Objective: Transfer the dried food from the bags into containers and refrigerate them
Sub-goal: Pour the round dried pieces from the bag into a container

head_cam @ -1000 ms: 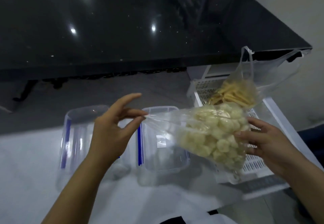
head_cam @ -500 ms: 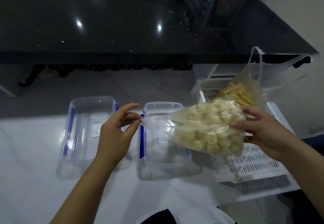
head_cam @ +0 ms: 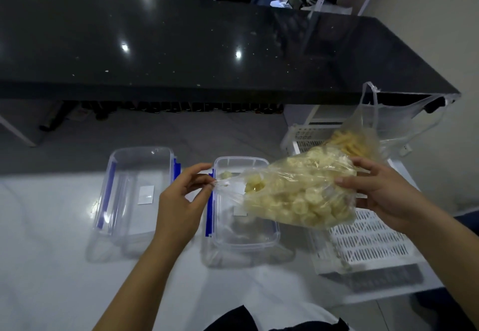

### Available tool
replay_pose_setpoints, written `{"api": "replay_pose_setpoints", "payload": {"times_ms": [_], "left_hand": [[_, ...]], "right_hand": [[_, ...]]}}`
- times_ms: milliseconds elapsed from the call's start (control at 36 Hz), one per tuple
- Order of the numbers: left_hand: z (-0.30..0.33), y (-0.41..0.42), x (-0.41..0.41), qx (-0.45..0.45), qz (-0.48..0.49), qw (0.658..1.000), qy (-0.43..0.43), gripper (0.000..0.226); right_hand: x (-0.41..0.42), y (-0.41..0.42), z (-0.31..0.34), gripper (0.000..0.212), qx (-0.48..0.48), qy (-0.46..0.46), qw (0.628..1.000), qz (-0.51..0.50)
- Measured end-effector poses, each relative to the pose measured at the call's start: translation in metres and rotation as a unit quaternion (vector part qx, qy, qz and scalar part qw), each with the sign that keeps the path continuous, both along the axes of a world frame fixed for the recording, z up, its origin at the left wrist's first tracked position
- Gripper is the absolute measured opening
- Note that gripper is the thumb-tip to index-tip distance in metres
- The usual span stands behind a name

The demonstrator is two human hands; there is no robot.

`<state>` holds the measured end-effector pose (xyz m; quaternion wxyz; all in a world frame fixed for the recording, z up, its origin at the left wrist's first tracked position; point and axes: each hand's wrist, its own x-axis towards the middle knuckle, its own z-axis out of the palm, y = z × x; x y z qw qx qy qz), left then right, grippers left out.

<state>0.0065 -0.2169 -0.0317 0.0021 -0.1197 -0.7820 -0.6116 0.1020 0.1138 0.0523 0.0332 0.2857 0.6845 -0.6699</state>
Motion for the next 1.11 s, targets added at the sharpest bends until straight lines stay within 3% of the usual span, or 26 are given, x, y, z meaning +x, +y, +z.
{"api": "replay_pose_setpoints", "payload": {"times_ms": [806,944,1111], "left_hand": [[-0.006,0.014,0.009,0.026,-0.029,0.999,-0.037,0.034],[-0.008,0.011,0.010,0.032,-0.022,0.998,-0.041,0.032],[-0.007,0.013,0.015,0.020,-0.019,0.999,-0.034,0.036]], "right_hand": [[0.008,0.005,0.000,0.051,-0.014,0.016,1.000,-0.013],[0.007,0.005,0.002,0.070,-0.012,0.029,1.000,0.002],[0.007,0.004,0.005,0.074,-0.014,0.043,0.998,0.036]]}}
